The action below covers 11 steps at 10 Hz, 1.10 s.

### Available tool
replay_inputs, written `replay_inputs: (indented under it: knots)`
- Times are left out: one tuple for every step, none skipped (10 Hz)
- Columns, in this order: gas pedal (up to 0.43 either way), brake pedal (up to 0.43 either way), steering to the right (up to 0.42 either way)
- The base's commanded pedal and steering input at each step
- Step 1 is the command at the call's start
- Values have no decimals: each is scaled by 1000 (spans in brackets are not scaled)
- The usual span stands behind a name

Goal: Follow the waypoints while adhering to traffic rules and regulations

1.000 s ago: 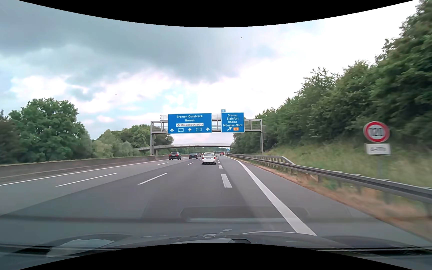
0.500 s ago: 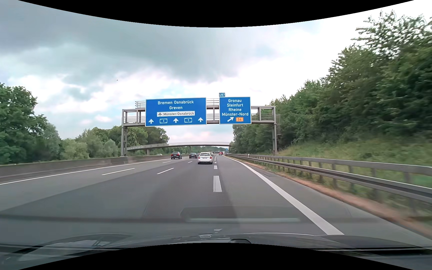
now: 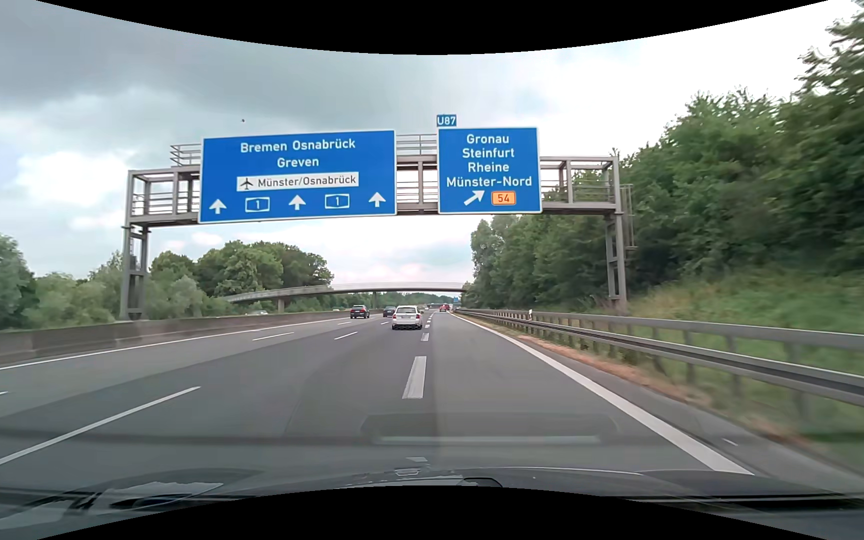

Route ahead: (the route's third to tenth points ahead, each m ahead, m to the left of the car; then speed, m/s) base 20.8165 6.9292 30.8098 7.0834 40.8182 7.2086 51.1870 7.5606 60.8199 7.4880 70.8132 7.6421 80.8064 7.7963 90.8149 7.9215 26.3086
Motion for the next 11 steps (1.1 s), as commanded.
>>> replay_inputs:
  knots:
    - [0,0,-6]
    - [0,0,-6]
    - [0,0,-6]
    - [0,0,-6]
    - [0,0,-6]
    - [0,0,-6]
    - [0,18,-6]
    - [0,73,-6]
    - [0,110,-6]
    - [0,122,-3]
    - [0,122,-1]
